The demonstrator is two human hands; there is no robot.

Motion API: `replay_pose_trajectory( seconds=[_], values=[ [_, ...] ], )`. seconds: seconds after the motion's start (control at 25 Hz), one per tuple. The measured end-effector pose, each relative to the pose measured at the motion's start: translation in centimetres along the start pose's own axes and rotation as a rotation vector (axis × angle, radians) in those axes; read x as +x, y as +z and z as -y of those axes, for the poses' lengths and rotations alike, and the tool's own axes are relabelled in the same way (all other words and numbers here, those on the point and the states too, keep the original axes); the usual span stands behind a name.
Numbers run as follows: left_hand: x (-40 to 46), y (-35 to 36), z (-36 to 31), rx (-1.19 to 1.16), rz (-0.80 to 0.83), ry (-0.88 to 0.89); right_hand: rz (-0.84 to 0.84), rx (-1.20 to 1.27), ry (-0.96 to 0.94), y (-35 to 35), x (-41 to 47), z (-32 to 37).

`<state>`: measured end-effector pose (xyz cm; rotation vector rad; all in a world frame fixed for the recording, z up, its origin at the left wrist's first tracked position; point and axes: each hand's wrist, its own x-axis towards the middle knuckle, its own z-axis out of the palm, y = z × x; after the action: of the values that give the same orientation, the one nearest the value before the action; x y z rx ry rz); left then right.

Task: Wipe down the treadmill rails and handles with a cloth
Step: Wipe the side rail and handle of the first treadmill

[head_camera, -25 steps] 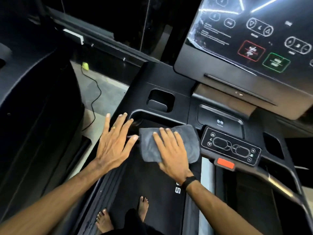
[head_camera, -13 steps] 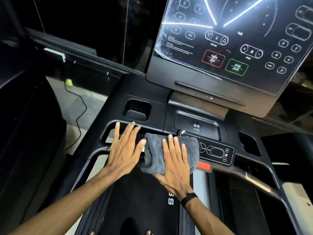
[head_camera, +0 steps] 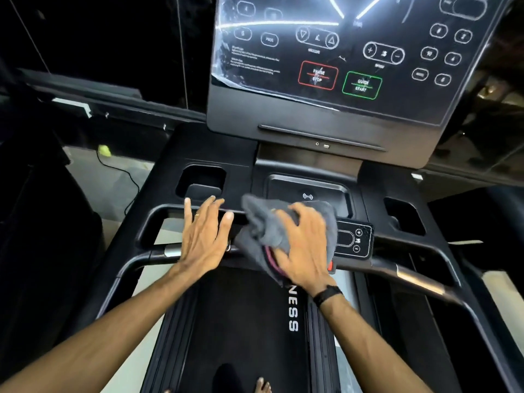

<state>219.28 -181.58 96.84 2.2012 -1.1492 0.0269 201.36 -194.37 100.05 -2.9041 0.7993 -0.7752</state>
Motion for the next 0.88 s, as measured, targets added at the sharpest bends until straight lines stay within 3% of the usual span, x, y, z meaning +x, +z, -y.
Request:
replay_pose_trajectory(
  seconds=[0.24,0.32,0.4,0.52,0.72,0.88],
  values=[
    [2.5,1.5,-0.6,0.120,0.098,0.040,-0.285,-0.085,0.572,-1.2,-3.2,-2.3],
    [2.6,1.9,-0.8,0.155,0.094,0.056,-0.263,-0.086,0.556,0.0,-3.8,0.9],
    [2.5,2.0,-0.6,0.180,0.091,0.077,-0.181,-0.071,0.385,1.4,-2.4,3.7],
    [2.4,1.7,-0.4,0.191,0.094,0.101,-0.156,-0.101,0.269,0.6,1.2,2.5],
    [2.5,1.8,-0.6,0.186,0.104,0.090,-0.320,-0.228,0.681,-2.9,-2.0,-8.0],
    [2.7,2.0,-0.8,0.199,0.131,0.110,-0.388,-0.224,0.826,-2.0,-4.1,-8.7]
  ],
)
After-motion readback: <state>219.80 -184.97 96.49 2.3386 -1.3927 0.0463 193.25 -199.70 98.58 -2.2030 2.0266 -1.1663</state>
